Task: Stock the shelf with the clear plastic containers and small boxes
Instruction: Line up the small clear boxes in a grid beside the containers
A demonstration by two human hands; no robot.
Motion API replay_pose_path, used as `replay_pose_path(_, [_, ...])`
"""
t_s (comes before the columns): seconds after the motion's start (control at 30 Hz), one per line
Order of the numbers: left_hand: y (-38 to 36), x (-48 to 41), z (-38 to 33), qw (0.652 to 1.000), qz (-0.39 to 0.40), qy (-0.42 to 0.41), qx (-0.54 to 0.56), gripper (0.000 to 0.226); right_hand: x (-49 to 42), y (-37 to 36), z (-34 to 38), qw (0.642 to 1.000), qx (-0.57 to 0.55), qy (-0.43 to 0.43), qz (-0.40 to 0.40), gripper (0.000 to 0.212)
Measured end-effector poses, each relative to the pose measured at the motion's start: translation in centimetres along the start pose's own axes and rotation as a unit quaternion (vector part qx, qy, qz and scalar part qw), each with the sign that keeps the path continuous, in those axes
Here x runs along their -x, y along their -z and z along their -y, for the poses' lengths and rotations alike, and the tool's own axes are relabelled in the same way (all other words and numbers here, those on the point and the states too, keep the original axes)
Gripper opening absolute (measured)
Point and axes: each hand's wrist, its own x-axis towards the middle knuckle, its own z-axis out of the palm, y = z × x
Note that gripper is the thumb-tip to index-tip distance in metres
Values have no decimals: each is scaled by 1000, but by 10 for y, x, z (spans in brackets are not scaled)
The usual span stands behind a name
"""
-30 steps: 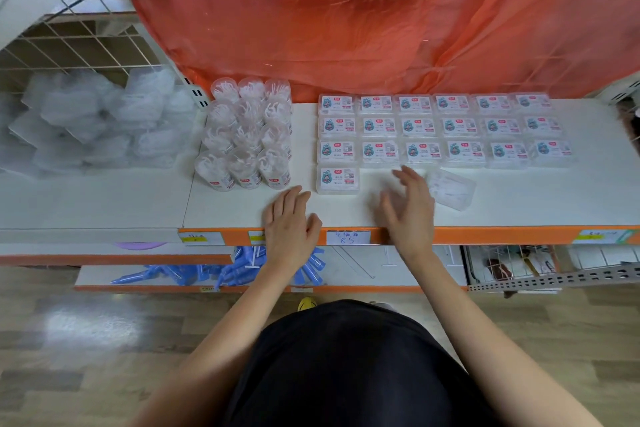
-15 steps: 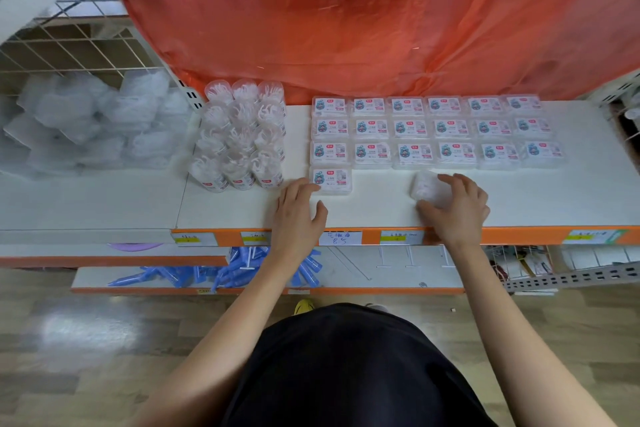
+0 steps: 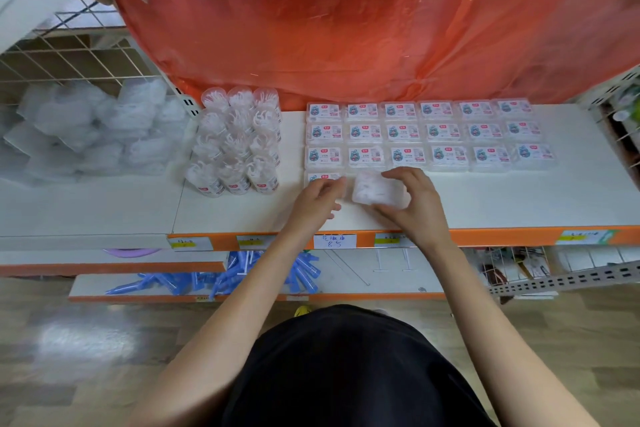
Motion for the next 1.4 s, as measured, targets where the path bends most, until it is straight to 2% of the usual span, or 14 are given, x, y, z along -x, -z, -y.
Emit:
replay_pose_path(0.17, [4,1,-7,993,28,32,111,28,-5,-12,19,998,-18,59,29,51])
replay_pose_path(0.27, [7,2,-5,990,17,31,137,28,-4,-17,24,997,-56,40,22,59])
replay_pose_path(0.3, [9,3,-4,989,10,29,146,26,-4,-19,27,996,-88,15,10,61])
replay_pose_path(0.37, [10,4,-5,988,4,21,151,22,-4,-19,34,979,-181,-94,-8,59])
replay_pose_path(0.43, [11,4,-4,990,7,8,143,18,-6,-18,38,932,-289,-217,-1,51])
replay_pose_path(0.5, [11,5,-5,991,7,-1,136,17,-9,-15,37,897,-347,-273,25,39])
replay_pose_path(0.63, [9,3,-3,990,-1,5,139,20,-12,-14,32,899,-363,-244,41,19])
replay_pose_path(0.8, [8,0,-7,981,-22,78,177,37,-12,-10,35,897,-398,-188,31,30])
replay_pose_path(0.93, [10,-1,-8,972,-12,120,200,49,-13,-8,32,922,-366,-116,45,36])
replay_pose_path(1.03, [11,-4,-12,964,-4,130,232,50,-13,-9,30,935,-335,-101,65,36])
replay_pose_path(1.1, [12,-5,-16,961,2,123,249,42,-12,-9,29,942,-312,-98,71,38])
replay_pose_path(1.2, [14,-5,-15,954,17,79,290,19,-11,-9,22,939,-319,-93,83,44])
replay_pose_path(1.3, [18,-4,-11,955,29,39,292,31,-7,-9,24,930,-342,-113,80,51])
replay_pose_path(1.4, [18,-1,-9,961,48,15,271,38,-10,-9,32,914,-362,-177,42,42])
